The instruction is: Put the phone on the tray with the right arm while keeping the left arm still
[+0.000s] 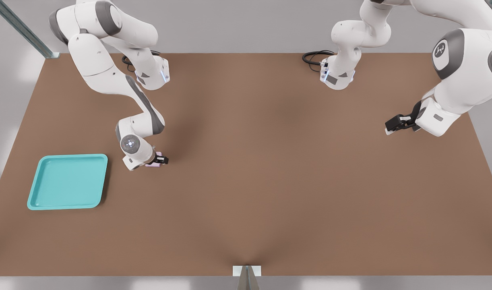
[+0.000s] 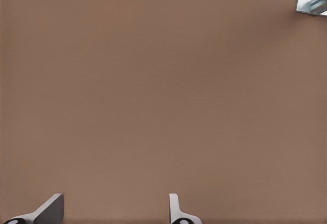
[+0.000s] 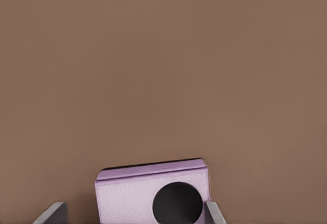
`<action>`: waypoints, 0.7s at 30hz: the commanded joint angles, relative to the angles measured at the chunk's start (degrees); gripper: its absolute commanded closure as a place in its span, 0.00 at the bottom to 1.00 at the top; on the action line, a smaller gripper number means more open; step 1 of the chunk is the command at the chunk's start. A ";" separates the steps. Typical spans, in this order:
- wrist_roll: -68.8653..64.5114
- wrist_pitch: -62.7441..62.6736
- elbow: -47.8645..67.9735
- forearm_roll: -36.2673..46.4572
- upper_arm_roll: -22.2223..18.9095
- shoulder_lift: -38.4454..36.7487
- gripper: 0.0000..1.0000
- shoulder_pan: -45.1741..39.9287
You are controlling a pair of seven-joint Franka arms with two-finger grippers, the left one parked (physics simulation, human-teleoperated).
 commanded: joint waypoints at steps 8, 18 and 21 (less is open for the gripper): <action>0.95 0.77 0.11 0.01 0.01 -0.05 0.09 0.00; 0.78 0.86 0.11 -1.57 0.01 0.21 0.03 -0.35; 0.69 0.95 0.11 -1.66 0.01 0.48 0.13 -0.26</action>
